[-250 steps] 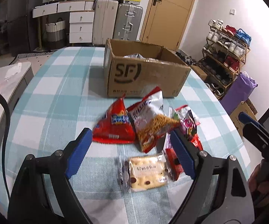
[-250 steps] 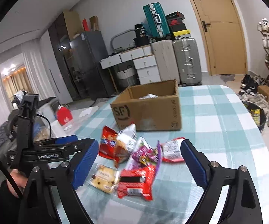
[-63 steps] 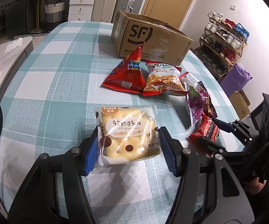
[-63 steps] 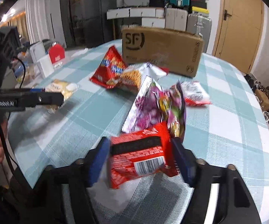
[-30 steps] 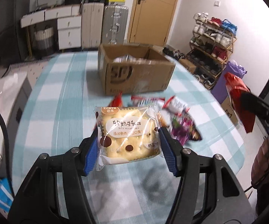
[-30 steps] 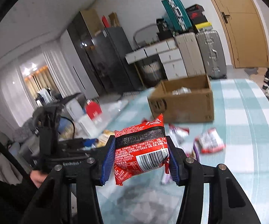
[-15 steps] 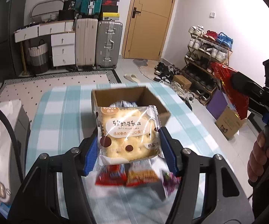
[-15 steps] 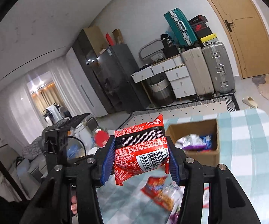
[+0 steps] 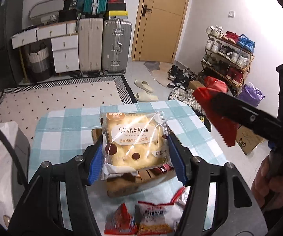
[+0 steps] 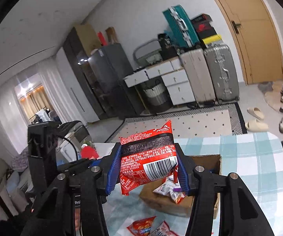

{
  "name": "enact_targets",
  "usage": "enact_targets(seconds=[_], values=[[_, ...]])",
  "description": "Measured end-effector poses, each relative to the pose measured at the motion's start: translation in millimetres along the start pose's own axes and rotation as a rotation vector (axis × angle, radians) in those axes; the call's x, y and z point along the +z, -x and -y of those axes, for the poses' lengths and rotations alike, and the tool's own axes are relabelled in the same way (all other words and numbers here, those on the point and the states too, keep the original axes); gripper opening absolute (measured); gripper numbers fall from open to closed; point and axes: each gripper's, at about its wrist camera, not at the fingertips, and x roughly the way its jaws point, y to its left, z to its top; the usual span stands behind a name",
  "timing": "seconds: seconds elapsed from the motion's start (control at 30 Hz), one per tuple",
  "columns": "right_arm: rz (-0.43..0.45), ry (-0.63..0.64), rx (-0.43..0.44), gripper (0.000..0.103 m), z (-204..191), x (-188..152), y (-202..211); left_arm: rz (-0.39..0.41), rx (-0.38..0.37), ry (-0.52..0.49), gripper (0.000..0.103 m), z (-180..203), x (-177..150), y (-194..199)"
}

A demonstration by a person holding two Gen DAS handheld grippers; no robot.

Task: Organize snacks
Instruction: 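Carry the cake pack and red wafer bar over the SF box with both tools, then open both tools to drop the cake pack and wafer bar into the box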

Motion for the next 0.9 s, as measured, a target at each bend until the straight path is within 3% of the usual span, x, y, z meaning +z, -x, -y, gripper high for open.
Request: enact_targets(seconds=[0.2, 0.43, 0.73, 0.9], values=[[-0.071, -0.015, -0.084, 0.051, 38.9, 2.3, -57.2, -0.09, 0.021, 0.016, 0.058, -15.8, 11.4, -77.6], [-0.219, -0.038, -0.138, 0.051, 88.8, -22.7, -123.3, -0.167, 0.029, 0.07, 0.058, -34.2, 0.3, -147.2], [-0.297, -0.091, -0.091, 0.051, 120.2, -53.5, -149.4, -0.217, 0.023, 0.079, 0.056, -41.3, -14.9, -181.2], [-0.314, -0.08, -0.126, 0.053, 124.7, -58.3, -153.2, -0.225, 0.023, 0.085, 0.056, -42.7, -19.9, -181.7]])
